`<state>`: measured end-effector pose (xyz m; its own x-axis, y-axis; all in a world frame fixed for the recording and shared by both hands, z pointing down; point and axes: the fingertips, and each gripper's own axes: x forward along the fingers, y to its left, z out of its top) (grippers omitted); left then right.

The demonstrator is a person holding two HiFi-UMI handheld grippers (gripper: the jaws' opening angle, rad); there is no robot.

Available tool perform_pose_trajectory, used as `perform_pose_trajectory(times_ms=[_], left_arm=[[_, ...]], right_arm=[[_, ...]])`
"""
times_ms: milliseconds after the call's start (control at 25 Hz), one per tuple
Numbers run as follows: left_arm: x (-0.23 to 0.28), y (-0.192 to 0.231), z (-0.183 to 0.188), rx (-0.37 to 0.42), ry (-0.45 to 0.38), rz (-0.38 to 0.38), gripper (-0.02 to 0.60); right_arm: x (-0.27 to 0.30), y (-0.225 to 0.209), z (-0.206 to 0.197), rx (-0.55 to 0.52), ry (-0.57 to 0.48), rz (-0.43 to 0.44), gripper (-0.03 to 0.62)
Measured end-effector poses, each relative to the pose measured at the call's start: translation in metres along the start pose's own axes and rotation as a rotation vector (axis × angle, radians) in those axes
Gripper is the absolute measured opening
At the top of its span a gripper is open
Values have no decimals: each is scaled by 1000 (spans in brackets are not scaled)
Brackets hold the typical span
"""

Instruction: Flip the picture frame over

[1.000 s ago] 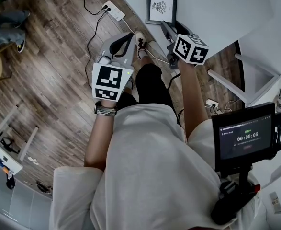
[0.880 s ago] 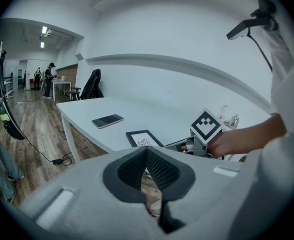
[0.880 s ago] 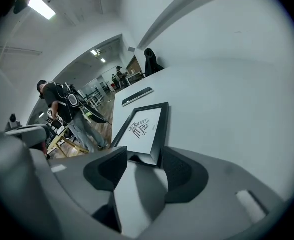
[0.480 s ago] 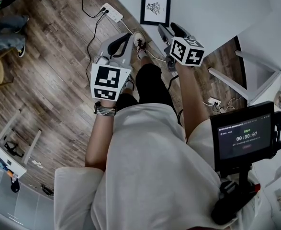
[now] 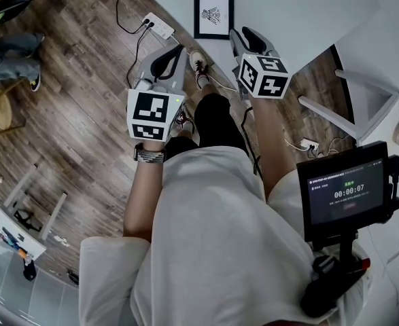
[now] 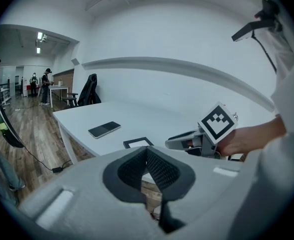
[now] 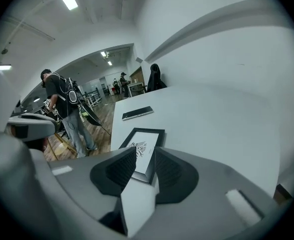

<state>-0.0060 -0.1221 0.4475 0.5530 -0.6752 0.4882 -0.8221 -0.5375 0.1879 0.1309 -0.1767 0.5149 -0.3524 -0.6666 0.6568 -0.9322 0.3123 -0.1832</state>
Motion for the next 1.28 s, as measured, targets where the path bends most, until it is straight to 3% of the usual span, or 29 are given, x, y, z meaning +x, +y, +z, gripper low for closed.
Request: perform_pose_trajectory(times_ms=[200,600,1040,1280], left_arm=[[4,5,19,48,-29,-1,3],[4,13,65,134,-96,21,2],[-22,13,159,265,-226,55,2],[-38,14,199,294,-324,74,3]], right_arm=[[-7,6,23,-60,-58,10,3],[-37,29,82,-208,-171,61,2],[-96,53,182,-265,-360,92,2],[-121,69,225,-352,-469,64,2]])
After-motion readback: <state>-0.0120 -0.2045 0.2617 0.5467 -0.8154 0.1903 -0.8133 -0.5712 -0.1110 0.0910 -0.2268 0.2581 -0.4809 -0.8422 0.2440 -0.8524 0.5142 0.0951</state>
